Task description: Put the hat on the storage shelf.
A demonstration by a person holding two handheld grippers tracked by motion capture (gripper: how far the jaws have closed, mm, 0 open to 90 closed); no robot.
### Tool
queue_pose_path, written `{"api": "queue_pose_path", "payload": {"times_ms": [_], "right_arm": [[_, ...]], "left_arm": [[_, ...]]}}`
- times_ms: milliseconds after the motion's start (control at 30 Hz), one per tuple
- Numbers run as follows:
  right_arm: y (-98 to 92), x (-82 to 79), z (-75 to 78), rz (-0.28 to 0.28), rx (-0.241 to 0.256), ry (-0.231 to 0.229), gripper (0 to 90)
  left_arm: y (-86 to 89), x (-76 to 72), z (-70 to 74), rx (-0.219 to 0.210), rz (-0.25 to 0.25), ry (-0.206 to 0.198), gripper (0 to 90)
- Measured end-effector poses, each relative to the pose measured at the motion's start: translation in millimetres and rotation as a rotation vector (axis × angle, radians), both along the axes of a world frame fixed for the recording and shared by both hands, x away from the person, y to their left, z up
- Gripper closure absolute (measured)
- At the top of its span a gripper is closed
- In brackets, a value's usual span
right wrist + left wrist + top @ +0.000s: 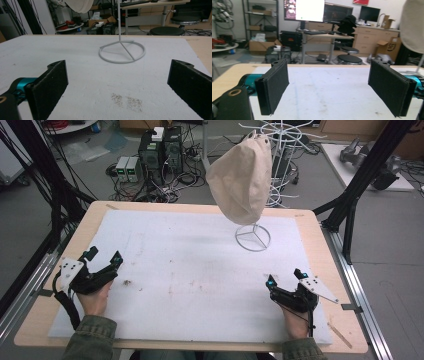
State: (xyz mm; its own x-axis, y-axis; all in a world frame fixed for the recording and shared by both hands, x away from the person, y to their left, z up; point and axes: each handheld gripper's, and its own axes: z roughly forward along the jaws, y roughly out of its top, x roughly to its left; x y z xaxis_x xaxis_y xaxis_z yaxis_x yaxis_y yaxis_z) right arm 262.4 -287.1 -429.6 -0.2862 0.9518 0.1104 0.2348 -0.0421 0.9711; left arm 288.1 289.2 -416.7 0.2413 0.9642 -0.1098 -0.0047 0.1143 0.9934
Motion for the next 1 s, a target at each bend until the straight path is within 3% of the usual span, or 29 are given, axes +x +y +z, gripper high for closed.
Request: {"api": "queue_pose_path", "payload": {"times_ms": [267,433,533,667,833,1000], "right_arm": [[0.3,-0.3,0.1,-0.003,-0.003,0.0,2.1],[0.2,-0.4,0.0,-0.004,-0.002,0.002,2.1],[0.8,-0.3,-0.2,-0.004,0.004,0.009,2.1],[0.1,-0.4,0.0,-0.006,0.001,0.007,2.1],[0.1,0.0,-0.3,-0.003,0.003,0.009,2.1],[0.7,-0.6,-0.2,-0.005,0.008,0.016,2.1]], "left_arm": [[22.0,-13.4,-8.1,-0.007,0.053,0.013,16.9],[31.8,-22.6,-12.1,0.02,0.083,0.011,16.9],[36.3,-27.7,-16.5,0.016,0.086,0.017,16.9],[41.4,-34.4,-21.5,0.042,0.091,0.03,16.9],[43.4,-38.3,-18.7,0.017,0.086,0.011,17.0],[41.7,-37.1,-21.1,0.016,0.076,0.03,17.1]]}}
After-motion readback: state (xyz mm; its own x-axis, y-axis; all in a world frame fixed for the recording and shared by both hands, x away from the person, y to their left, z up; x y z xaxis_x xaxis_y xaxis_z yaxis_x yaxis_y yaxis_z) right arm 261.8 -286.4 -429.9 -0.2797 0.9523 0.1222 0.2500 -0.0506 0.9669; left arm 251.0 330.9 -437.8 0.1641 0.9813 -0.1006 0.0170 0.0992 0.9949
